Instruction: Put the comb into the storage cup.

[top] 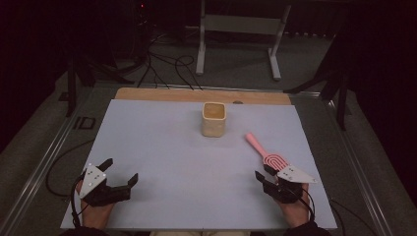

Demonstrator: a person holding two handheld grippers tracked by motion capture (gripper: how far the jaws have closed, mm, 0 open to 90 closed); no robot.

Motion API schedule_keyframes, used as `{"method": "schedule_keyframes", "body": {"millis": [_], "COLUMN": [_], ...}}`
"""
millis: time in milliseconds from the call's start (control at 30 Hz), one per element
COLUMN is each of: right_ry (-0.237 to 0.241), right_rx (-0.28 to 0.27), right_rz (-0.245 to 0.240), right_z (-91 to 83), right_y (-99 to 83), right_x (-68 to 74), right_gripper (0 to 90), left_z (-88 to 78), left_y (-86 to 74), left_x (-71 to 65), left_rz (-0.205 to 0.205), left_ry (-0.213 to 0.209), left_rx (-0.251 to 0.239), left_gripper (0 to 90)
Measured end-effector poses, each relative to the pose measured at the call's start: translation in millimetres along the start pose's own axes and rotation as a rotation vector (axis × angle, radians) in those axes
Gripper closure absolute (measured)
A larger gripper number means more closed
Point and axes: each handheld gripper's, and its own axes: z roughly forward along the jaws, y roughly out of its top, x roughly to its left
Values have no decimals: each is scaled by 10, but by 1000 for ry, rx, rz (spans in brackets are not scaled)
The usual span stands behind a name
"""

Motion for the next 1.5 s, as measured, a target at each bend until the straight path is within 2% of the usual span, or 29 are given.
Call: {"method": "schedule_keyframes", "body": {"millis": [200,467,733,1133,1333,1500], "right_ry": [10,9,9,-59,-87,-107], "right_rx": [16,41,96,192,206,211], "right_rz": [-4,-25,-28,56,95,98], "right_z": [6,13,55,115,108,99], "right_y": [-14,-27,-60,-157,-185,-188], "right_x": [-12,-12,-43,-222,-296,-323], "right_gripper": [754,895,899,899,900,900], "left_z": [-2,-1,0,5,7,5], "left_y": [1,-1,-2,-3,-4,-4], "left_x": [0,1,0,-3,-4,-4], "left_rz": [1,0,-1,-2,0,2], "left_ry": [0,-1,1,3,3,5], "left_rx": [0,0,-1,0,3,3], "left_gripper": [12,14,16,17,17,17]}}
